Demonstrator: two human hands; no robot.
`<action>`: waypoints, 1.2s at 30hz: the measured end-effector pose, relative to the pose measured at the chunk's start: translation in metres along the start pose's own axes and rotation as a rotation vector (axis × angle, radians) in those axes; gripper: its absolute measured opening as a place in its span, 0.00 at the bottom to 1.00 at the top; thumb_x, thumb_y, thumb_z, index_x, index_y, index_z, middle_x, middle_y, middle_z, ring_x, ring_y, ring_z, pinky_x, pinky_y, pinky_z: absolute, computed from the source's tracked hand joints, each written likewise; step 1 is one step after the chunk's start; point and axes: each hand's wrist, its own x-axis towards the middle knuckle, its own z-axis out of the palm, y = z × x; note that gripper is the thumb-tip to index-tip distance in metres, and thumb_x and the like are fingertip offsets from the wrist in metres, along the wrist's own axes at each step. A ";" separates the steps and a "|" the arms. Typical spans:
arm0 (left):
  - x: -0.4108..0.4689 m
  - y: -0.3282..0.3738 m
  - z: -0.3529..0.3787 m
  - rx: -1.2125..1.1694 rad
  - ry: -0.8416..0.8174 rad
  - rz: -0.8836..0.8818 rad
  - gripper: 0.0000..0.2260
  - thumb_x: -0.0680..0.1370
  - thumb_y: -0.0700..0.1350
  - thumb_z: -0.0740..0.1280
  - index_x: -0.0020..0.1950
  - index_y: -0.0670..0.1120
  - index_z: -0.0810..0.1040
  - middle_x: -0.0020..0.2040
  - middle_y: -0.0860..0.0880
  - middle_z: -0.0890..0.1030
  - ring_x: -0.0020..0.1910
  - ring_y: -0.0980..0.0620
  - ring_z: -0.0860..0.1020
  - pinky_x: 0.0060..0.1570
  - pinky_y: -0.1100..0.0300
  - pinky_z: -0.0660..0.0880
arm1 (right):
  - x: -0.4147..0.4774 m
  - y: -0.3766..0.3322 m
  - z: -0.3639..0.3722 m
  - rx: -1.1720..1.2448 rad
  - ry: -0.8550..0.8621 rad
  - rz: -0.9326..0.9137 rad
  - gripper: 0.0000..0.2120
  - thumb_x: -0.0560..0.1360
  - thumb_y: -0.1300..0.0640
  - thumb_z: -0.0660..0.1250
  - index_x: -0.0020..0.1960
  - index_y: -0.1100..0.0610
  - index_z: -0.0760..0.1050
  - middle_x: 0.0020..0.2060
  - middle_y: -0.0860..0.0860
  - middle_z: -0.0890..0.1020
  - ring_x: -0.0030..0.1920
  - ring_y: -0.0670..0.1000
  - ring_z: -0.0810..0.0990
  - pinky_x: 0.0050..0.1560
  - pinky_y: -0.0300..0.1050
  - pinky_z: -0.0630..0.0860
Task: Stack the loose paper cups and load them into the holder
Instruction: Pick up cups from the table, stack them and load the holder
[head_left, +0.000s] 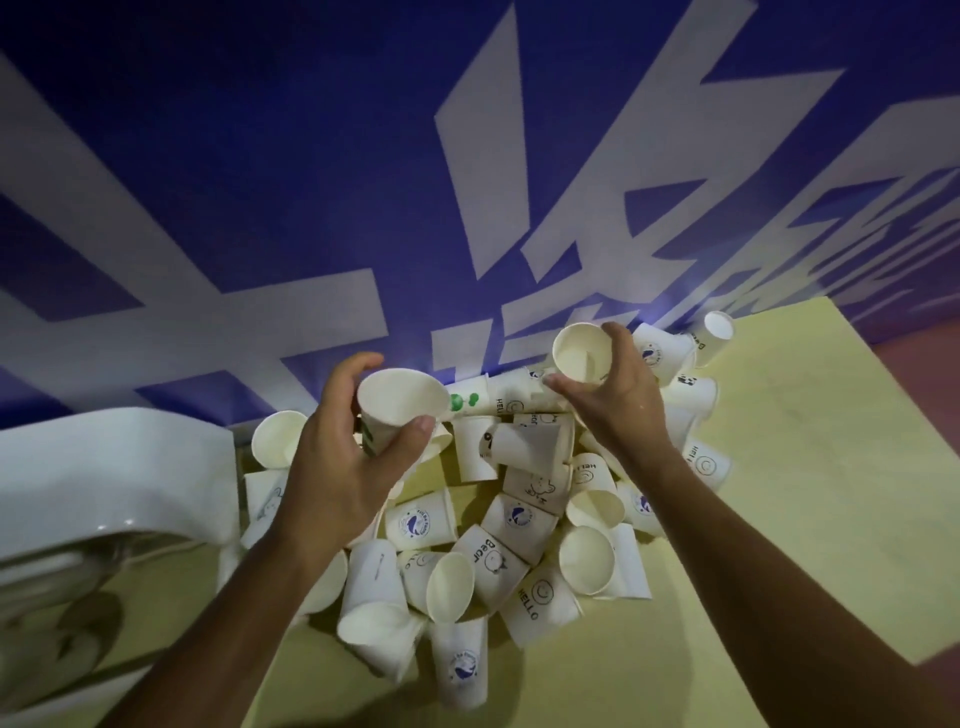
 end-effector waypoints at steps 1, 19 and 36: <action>-0.004 -0.001 -0.005 0.003 -0.012 0.007 0.32 0.69 0.63 0.72 0.70 0.61 0.65 0.57 0.68 0.73 0.55 0.62 0.77 0.42 0.72 0.76 | -0.010 -0.010 -0.007 0.059 -0.011 0.008 0.40 0.68 0.36 0.78 0.72 0.46 0.64 0.65 0.48 0.77 0.61 0.52 0.76 0.57 0.53 0.79; -0.154 -0.086 -0.221 -0.048 0.127 0.094 0.34 0.65 0.61 0.77 0.69 0.60 0.71 0.63 0.64 0.77 0.63 0.59 0.77 0.55 0.73 0.73 | -0.231 -0.241 0.046 0.345 -0.288 -0.325 0.37 0.67 0.37 0.79 0.72 0.40 0.69 0.63 0.29 0.74 0.63 0.35 0.74 0.60 0.38 0.75; -0.208 -0.210 -0.330 0.068 0.298 -0.007 0.32 0.67 0.50 0.82 0.69 0.49 0.76 0.62 0.56 0.79 0.60 0.64 0.77 0.55 0.67 0.75 | -0.326 -0.334 0.139 0.398 -0.427 -0.400 0.30 0.69 0.42 0.78 0.67 0.44 0.71 0.60 0.40 0.80 0.60 0.47 0.80 0.58 0.49 0.79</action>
